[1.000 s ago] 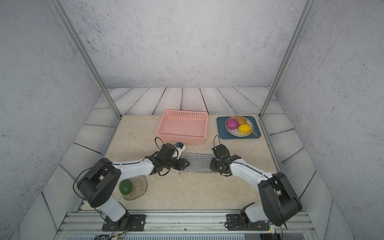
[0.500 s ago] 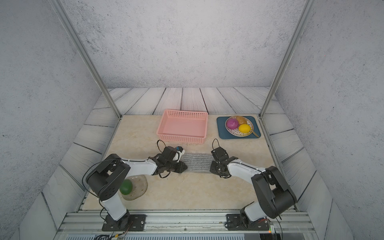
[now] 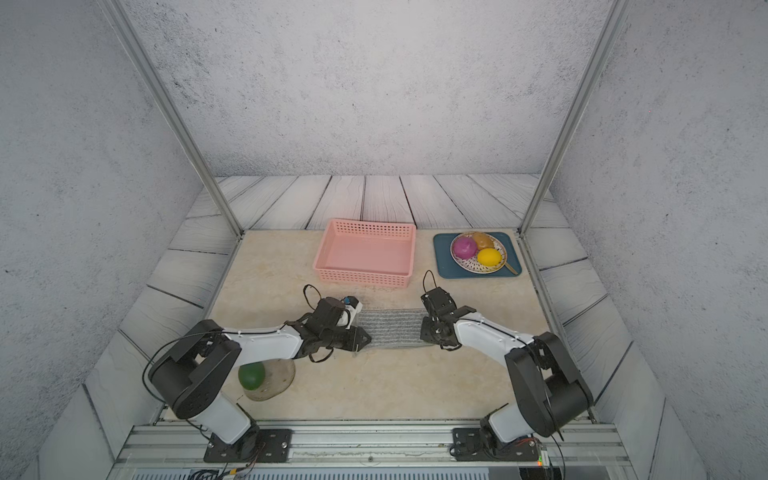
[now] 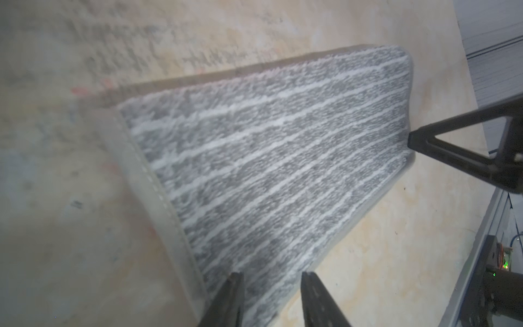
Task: Fold the square dishcloth
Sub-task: Smooth out the cleaning item at the center of the board.
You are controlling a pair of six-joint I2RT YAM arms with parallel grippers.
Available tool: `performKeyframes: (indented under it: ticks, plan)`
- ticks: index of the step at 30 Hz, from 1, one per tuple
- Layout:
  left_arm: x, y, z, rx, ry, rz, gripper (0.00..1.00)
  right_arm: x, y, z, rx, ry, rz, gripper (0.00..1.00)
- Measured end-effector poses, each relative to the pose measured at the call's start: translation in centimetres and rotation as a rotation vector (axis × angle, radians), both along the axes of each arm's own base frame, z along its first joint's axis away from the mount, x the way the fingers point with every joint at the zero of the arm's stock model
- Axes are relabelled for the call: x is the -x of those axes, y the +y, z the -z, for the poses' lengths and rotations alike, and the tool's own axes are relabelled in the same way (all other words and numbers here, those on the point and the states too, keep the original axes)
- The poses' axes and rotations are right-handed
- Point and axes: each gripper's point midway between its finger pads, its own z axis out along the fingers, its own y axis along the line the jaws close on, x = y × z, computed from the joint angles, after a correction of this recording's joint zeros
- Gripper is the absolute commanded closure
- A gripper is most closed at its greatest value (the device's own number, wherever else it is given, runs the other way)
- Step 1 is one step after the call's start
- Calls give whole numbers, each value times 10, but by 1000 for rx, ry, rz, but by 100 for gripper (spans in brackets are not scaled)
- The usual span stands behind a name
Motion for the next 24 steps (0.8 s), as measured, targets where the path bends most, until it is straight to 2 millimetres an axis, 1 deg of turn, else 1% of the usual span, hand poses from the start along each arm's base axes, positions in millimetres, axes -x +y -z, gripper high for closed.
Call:
performKeyframes:
  ticks: [3, 5, 8, 10, 12, 15, 20, 24]
  plan:
    - [-4, -1, -12, 7, -22, -7, 58, -12, 4, -15, -3, -34, -7, 74]
    - [-11, -4, -21, 12, -42, -12, 59, -23, 10, -29, -14, -66, -13, 74]
    - [-21, -9, -34, 16, -78, -16, 63, -39, 19, -43, -31, -105, -19, 75]
    - [-30, -12, -42, 17, -102, -24, 65, -50, 24, -46, -35, -116, -19, 76]
    - [-40, -14, -45, 15, -115, -35, 67, -56, 28, -42, -32, -110, -20, 76]
    - [-52, -11, -37, 1, -108, -59, 69, -61, 30, -31, -20, -86, -17, 77]
    - [-62, 3, -7, -46, -51, -95, 71, -66, 28, -13, -2, -45, 0, 77]
    - [-68, 9, 15, -69, -6, -112, 72, -71, 22, 3, 12, -15, 23, 78]
